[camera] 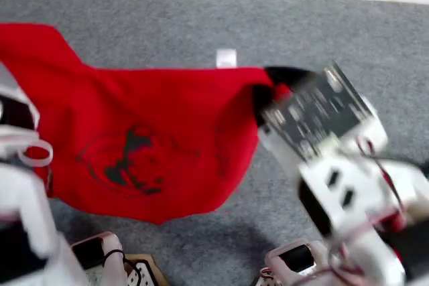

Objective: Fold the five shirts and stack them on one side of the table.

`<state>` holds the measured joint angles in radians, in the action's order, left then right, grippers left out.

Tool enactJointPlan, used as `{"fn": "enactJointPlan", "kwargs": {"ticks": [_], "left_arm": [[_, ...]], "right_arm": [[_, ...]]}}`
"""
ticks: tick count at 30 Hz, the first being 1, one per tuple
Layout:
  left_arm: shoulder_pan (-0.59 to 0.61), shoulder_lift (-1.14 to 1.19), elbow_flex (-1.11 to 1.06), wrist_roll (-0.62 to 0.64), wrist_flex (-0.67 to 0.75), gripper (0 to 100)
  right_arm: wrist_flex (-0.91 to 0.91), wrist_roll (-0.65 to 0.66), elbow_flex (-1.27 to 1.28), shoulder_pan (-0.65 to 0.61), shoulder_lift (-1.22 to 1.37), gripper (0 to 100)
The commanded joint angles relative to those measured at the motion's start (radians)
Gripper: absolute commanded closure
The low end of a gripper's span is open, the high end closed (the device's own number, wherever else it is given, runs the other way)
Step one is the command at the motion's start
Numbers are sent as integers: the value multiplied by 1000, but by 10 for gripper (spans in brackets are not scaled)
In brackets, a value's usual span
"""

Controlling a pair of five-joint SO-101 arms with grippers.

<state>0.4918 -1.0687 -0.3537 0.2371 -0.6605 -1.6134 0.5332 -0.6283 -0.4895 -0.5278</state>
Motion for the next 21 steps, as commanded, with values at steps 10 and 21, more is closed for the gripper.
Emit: {"fn": "enactJointPlan", "kwargs": {"ticks": [10, 21], "left_arm": [[-65, 219, -104, 12, 407, 993], [-65, 99, 24, 11, 404, 993]], "right_arm": [[180, 8, -24, 153, 275, 991], [68, 17, -77, 148, 87, 991]]}}
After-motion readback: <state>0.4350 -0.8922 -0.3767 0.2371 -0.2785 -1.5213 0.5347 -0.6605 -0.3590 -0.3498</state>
